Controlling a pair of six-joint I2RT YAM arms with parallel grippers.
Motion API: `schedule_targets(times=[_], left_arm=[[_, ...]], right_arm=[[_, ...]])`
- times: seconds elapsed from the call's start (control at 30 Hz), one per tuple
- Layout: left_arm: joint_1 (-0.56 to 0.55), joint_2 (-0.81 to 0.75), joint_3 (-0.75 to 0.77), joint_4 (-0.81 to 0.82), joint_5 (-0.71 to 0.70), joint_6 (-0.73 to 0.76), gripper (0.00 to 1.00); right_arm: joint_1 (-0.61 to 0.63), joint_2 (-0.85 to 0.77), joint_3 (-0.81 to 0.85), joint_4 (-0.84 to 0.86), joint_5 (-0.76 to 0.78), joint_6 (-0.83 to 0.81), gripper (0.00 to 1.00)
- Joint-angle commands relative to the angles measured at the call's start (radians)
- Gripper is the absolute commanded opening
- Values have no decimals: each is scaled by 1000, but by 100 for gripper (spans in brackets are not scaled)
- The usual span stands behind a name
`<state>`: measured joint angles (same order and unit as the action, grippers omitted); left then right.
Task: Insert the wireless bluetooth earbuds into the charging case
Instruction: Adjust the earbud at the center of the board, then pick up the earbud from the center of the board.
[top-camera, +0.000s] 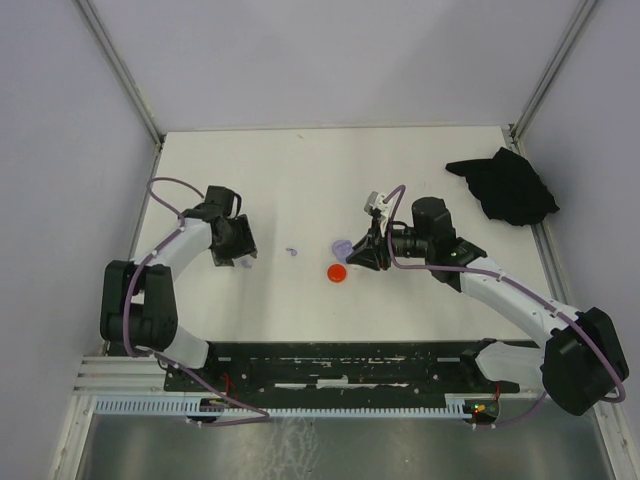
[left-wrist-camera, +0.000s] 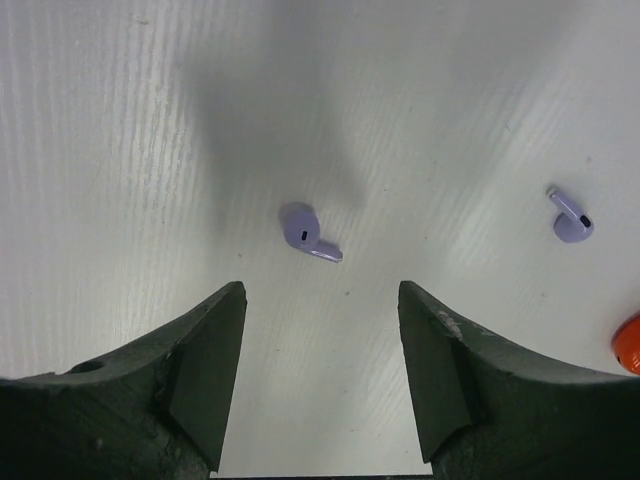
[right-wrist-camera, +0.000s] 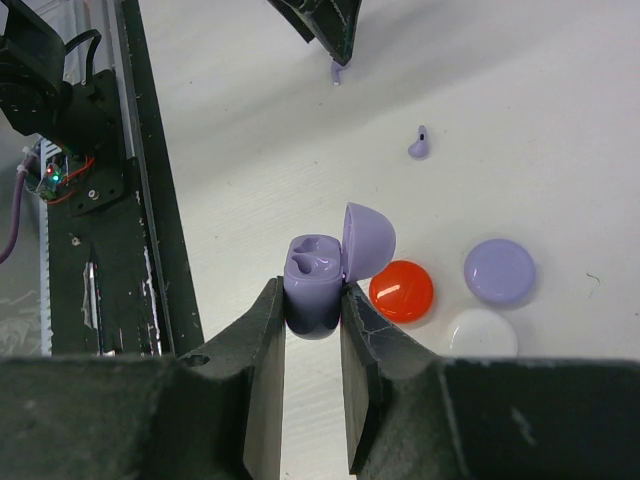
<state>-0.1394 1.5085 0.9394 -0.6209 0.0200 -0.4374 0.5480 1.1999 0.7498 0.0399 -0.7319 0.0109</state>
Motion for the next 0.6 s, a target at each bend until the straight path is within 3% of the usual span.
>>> schedule_targets(times=[0.0,0.1,0.2,0.57], left_arm=[[5,41,49,-16,-91,-129,69],[5,86,66,-11,-77,-142,66],[6,125,75,2,-84,-135,56],[5,197,98,5,-111,-84,46]], right_arm=[[4,0,38,9,0,-20,2],[5,5,42,3,-1,-23,2],[4,10,43,2,-4,-27,2],[6,33,50,2,-24,-29,2]])
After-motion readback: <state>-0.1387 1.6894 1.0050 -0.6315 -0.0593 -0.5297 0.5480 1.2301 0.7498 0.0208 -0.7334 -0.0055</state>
